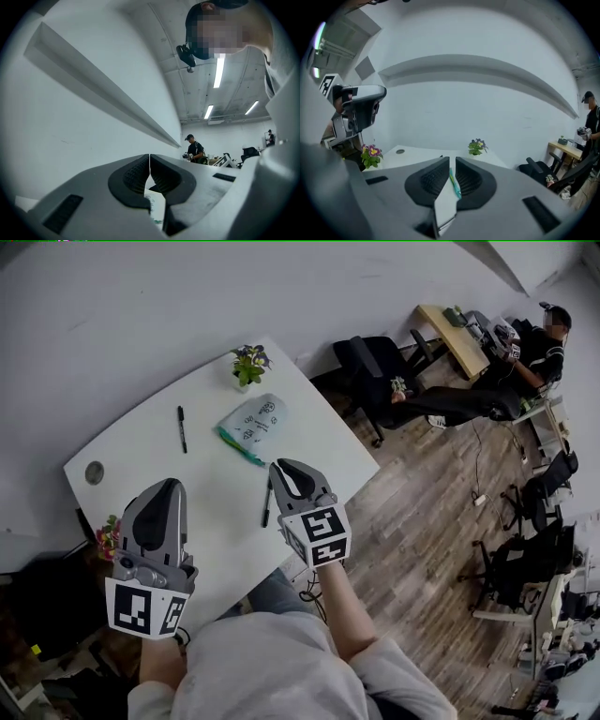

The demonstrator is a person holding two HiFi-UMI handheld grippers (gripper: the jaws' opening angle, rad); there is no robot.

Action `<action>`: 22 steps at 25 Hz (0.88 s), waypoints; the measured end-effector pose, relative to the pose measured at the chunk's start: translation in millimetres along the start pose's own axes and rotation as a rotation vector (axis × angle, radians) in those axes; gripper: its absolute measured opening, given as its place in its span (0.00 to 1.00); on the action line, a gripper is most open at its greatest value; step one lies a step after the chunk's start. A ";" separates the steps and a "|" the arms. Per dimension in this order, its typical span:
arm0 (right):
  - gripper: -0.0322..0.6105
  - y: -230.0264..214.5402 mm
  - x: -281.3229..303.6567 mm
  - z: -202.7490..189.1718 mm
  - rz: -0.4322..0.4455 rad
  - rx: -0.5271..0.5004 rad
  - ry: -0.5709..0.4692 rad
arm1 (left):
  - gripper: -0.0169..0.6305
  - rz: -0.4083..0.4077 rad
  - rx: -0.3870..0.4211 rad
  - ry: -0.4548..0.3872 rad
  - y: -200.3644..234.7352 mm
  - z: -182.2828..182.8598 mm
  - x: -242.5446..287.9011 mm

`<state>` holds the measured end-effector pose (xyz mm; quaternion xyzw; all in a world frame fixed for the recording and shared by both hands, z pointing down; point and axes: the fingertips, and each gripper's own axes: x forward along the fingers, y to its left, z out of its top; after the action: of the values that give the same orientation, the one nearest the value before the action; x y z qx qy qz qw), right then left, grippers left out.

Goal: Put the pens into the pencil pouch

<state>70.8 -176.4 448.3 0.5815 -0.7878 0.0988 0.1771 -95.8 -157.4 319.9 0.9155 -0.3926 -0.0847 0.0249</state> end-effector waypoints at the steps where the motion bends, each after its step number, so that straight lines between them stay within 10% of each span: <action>1: 0.11 -2.7 8.3 -7.5 0.019 0.000 0.028 | 0.07 0.010 0.003 0.002 0.6 -1.6 3.3; 22: 0.33 -19.3 133.6 -139.4 0.192 -0.200 0.407 | 0.07 0.179 -0.011 0.100 32.8 -43.5 43.9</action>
<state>77.1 -249.6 627.9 0.4517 -0.7934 0.1518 0.3788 -81.9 -212.7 360.4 0.8796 -0.4707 -0.0386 0.0571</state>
